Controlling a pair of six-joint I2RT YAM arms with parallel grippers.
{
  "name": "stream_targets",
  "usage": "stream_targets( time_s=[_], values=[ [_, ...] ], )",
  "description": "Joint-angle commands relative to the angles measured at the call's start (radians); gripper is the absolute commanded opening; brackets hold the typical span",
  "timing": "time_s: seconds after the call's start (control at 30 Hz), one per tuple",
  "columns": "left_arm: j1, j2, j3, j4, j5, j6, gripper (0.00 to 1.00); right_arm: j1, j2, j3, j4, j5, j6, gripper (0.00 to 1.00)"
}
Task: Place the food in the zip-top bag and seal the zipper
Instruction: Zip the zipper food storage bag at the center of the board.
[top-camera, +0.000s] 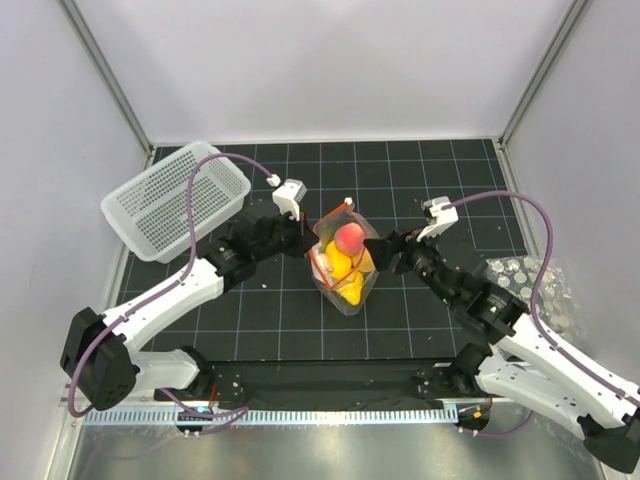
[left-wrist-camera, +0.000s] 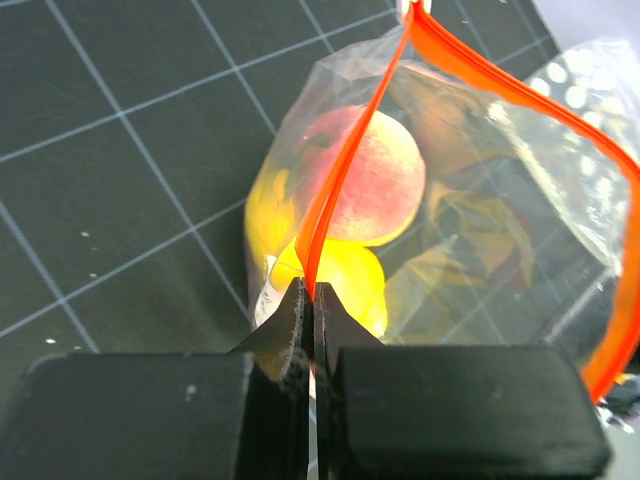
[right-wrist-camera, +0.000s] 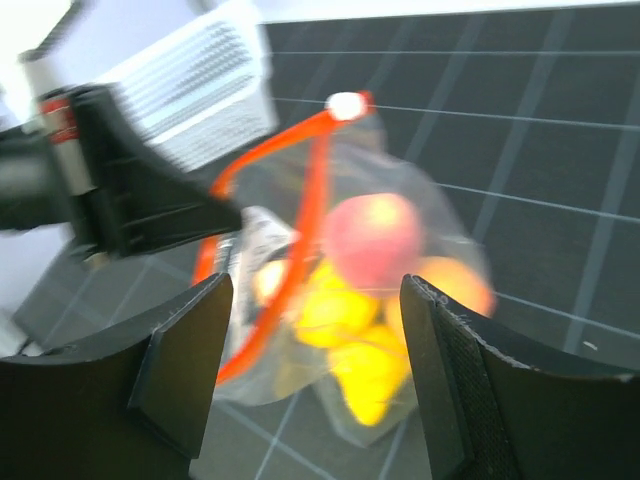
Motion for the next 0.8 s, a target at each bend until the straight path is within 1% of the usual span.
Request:
stream_targets(
  time_s=[0.0, 0.03, 0.07, 0.13, 0.23, 0.33, 0.37, 0.4, 0.47, 0.5, 0.63, 0.73, 0.77],
  values=[
    [-0.002, 0.009, 0.003, 0.058, -0.08, 0.053, 0.0, 0.0, 0.079, 0.101, -0.045, 0.257, 0.018, 0.74],
    [-0.002, 0.014, 0.003, 0.061, -0.086, 0.061, 0.0, -0.003, 0.102, 0.117, -0.056, 0.284, 0.021, 0.73],
    [-0.002, 0.017, 0.007, 0.061, -0.094, 0.066, 0.0, -0.014, 0.158, 0.135, -0.079, 0.326, 0.029, 0.73],
    [-0.002, 0.026, 0.009, 0.066, -0.122, 0.073, 0.0, -0.033, 0.212, 0.192, -0.087, 0.352, 0.046, 0.71],
    [-0.002, 0.053, 0.014, 0.077, -0.135, 0.089, 0.0, -0.102, 0.333, 0.263, -0.094, 0.265, 0.057, 0.69],
    [-0.002, 0.069, 0.012, 0.086, -0.142, 0.106, 0.0, -0.123, 0.415, 0.269, -0.094, 0.162, 0.057, 0.68],
    [-0.002, 0.067, 0.012, 0.092, -0.136, 0.107, 0.0, -0.124, 0.42, 0.252, -0.044, 0.124, 0.055, 0.68],
    [-0.002, 0.07, 0.007, 0.109, -0.099, 0.121, 0.0, -0.124, 0.421, 0.206, -0.004, 0.002, 0.052, 0.68],
    [-0.002, 0.073, -0.002, 0.117, -0.048, 0.139, 0.0, -0.123, 0.42, 0.168, 0.098, -0.086, 0.031, 0.68],
    [-0.002, 0.072, -0.005, 0.148, -0.024, 0.155, 0.0, -0.123, 0.418, 0.152, 0.1, -0.125, 0.023, 0.68],
    [-0.002, 0.046, -0.057, 0.208, -0.005, 0.179, 0.0, -0.123, 0.398, 0.122, 0.181, -0.165, -0.026, 0.72],
    [-0.002, 0.015, -0.094, 0.274, 0.059, 0.207, 0.0, -0.123, 0.371, 0.074, 0.226, -0.165, -0.054, 0.77],
    [-0.002, 0.009, -0.117, 0.291, 0.075, 0.214, 0.0, -0.123, 0.366, 0.065, 0.237, -0.142, -0.066, 0.8]
  ],
)
